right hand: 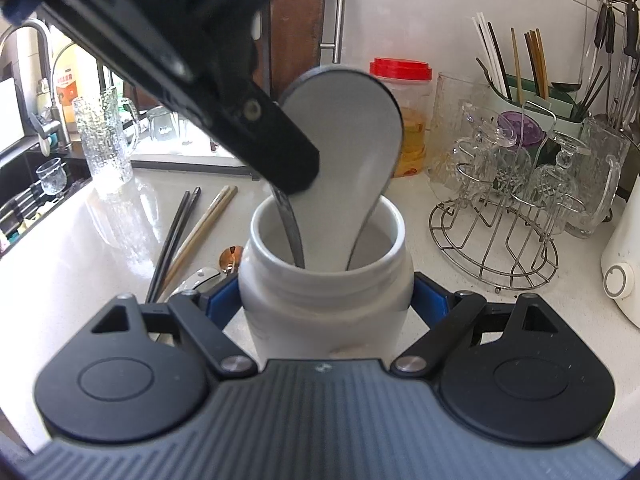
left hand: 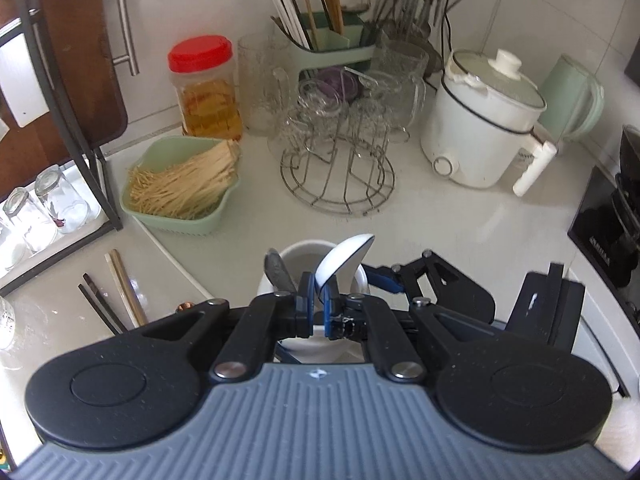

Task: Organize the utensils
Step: 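Lift the ceramic spoon with the left gripper and lower it into the mug, then open the left gripper to release the ceramic spoon into the mug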

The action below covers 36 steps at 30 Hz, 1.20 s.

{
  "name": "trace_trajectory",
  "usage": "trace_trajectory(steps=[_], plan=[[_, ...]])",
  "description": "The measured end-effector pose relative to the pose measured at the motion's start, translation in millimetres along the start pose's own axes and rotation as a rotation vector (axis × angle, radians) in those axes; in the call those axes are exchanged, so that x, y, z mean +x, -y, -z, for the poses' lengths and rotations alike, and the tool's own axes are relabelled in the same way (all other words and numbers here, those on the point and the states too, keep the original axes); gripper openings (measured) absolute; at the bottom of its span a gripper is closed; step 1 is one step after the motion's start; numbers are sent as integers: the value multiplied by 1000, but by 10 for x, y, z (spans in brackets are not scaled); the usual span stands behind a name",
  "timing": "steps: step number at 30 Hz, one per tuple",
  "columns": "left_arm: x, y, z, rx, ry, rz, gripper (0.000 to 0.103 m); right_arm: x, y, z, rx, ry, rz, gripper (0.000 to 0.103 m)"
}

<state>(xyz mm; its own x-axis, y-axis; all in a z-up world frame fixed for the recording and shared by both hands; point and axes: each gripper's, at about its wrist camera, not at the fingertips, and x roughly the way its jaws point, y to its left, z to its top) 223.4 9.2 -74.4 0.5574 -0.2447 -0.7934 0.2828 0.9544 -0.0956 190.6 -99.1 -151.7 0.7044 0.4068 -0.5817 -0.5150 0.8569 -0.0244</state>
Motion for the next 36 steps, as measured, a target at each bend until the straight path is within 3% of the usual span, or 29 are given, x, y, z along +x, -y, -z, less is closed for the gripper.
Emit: trace_trajectory(steps=[13,23,25,29,36], plan=[[140,-59,36,-50,-72,50,6,4,-7,1,3,-4,3,90],[132,-92,69,-76,-81,55,6,-20,-30,19,9,-2,12,90],[109,-106,63,-88,-83,66,10,-24,-30,22,9,-2,12,90],[14,-96,41,-101,-59,83,34,-28,-28,23,10,-2,12,90],[-200,-19,-36,-102,1,103,36,-34,-29,22,13,-5,17,90]])
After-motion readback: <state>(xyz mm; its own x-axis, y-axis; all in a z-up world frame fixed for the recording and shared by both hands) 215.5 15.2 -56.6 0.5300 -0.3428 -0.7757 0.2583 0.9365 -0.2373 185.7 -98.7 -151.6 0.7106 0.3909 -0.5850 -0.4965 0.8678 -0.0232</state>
